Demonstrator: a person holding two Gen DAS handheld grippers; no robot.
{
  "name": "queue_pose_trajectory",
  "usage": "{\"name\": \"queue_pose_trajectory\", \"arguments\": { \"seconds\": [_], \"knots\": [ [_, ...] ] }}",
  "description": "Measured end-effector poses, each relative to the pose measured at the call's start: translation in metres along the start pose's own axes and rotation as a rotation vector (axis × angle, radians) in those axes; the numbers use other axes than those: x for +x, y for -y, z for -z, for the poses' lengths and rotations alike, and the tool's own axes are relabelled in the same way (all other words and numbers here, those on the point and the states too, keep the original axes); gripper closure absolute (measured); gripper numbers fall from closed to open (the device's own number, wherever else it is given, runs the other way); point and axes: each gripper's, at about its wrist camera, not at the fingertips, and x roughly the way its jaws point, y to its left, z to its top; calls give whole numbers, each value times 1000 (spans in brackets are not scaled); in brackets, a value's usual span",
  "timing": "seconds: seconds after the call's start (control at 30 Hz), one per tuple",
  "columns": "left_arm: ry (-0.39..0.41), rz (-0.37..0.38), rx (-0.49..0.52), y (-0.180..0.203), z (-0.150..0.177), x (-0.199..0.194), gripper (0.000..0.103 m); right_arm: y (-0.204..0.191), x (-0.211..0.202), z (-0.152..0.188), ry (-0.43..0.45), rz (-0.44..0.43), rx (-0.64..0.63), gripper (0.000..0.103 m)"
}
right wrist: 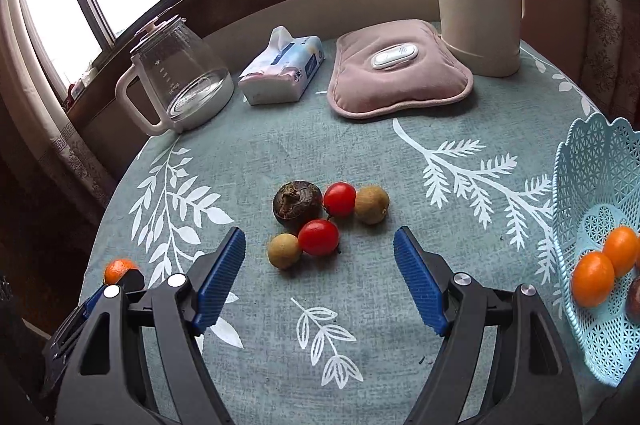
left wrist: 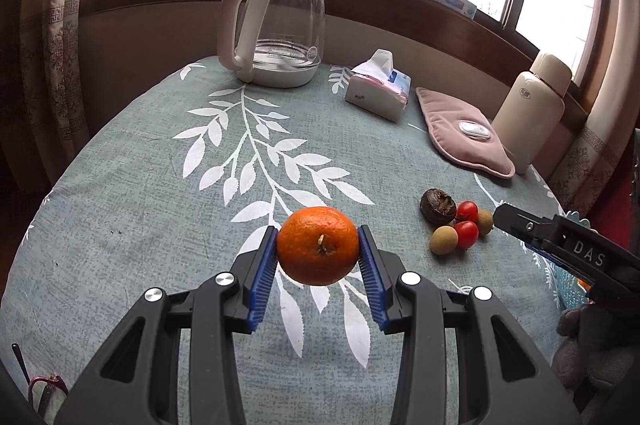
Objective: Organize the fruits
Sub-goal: 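Lift the tangerine with the left gripper while the right gripper moves toward the red tomato, then close the right gripper on the red tomato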
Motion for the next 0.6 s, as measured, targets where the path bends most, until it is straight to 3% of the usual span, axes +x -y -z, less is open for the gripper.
{"name": "queue_pose_trajectory", "arguments": {
  "seconds": [0.27,0.4,0.6],
  "knots": [
    [-4,-32,-45,-13,2,8,63,-4,37,1,-2,84,-10,26],
    [0,-70,-39,-14,3,12,63,-2,45,-1,-2,96,-9,36],
    [-3,-63,-32,-13,3,15,63,1,45,3,6,91,-11,47]
  ]
}}
